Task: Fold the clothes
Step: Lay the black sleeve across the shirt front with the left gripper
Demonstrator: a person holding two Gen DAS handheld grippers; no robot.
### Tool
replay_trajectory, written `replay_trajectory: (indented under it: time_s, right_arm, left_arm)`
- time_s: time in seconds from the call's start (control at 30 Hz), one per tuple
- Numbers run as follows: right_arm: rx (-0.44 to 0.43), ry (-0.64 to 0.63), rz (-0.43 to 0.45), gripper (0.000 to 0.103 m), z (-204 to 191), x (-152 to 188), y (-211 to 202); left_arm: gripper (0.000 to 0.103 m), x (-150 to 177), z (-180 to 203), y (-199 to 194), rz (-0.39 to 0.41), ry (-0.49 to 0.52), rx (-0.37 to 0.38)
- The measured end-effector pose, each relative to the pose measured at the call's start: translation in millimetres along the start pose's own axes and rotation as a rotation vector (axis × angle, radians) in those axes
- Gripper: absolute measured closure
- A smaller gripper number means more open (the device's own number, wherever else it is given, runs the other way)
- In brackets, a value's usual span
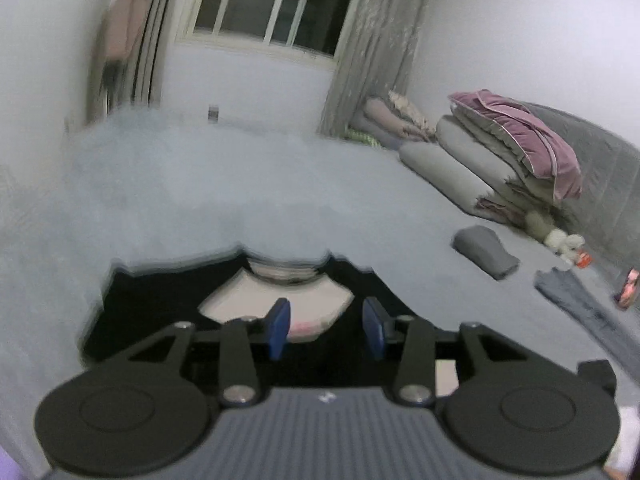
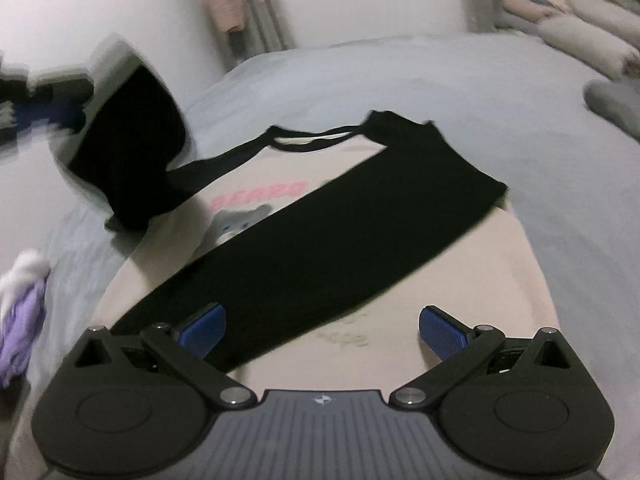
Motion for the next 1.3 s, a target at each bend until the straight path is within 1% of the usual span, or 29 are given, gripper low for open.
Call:
replay_trajectory:
  time_s: [0.03,0.1,0.13,0.27,0.4,0.5,0.57,0.63,0.73,0.83,0.93,1.0,1.07,1.23,1.3]
  right_arm:
    - [-0.005,0.021,-0.001,0.0,4.4,-1.1,0.7]
    - [-0.015,0.056,-0.003,0.0,11.1,-3.9,2.2]
    - [-0.018,0.064,0.0,0.0,12.3,-5.6,2.9]
    - [-0.039,0.089,0.003,0.0,13.1,-10.1,6.9]
    - [-0.06,0.13,-0.001,0.0,14.7,-9.5,8.6]
    - [-0.115,0.152,0.016,0.002,13.3,-10.5,6.0]
    - [-0.148,0.155,0.013,0.009,9.0,-10.0,5.6]
    - [-0.147,0.133,-0.002,0.013,3.6,-8.3,7.3]
    - [-0.162,0.118,-0.023,0.022,-4.2,-4.0,10.5]
    - [-0.17,0.088,-0.022,0.027,-13.2,-2.6,13.4]
    - [-0.152,0.058,-0.023,0.031,-20.5,0.2,19.8]
    - [-0.129,0.03,-0.017,0.036,-25.2,2.4,23.1]
    - [-0.102,-0.018,-0.001,0.044,-31.0,3.0,23.2]
    - [-0.105,-0.042,0.065,0.045,-37.4,-1.7,10.3]
    - [-0.082,-0.077,0.099,0.045,-41.0,-3.5,6.0]
  left_arm:
    - [0.066,4.3,-7.1,1.5,-0.005,-0.027,0.0]
    - [0.064,7.7,-27.6,0.7,0.002,-0.067,-0.024]
    - [0.063,9.5,-37.9,0.4,0.005,-0.087,-0.036]
    - [0.062,20.3,-81.8,-3.8,0.018,-0.185,-0.097]
    - [0.062,34.6,-103.6,3.5,-0.021,-0.192,-0.16]
    - [0.062,44.5,-113.7,12.6,-0.036,-0.212,-0.178]
    - [0.062,51.0,-119.6,17.5,-0.045,-0.219,-0.194]
    - [0.062,56.8,-123.8,18.7,-0.05,-0.21,-0.219]
    - [0.062,62.5,-132.6,22.1,-0.059,-0.22,-0.261]
    - [0.062,65.1,-134.6,24.8,-0.062,-0.221,-0.285]
    - [0.062,66.7,-131.9,26.5,-0.061,-0.188,-0.314]
    - [0.062,69.0,-130.6,28.8,-0.066,-0.171,-0.331]
    - [0.062,71.2,-129.9,30.7,-0.072,-0.156,-0.344]
    - [0.061,72.5,-130.8,30.5,-0.071,-0.139,-0.363]
    - [0.061,73.2,-132.6,30.3,-0.074,-0.142,-0.368]
Point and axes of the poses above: each gripper's, at about its wrist camera, not at the fingertips, and y roughly the way its jaws point, z to its right, x to its underside, the point moved 5 cm from there along y, roughly the way its jaws point, and after that the axes turned 1 degree about -y, right-handed, at the moved point
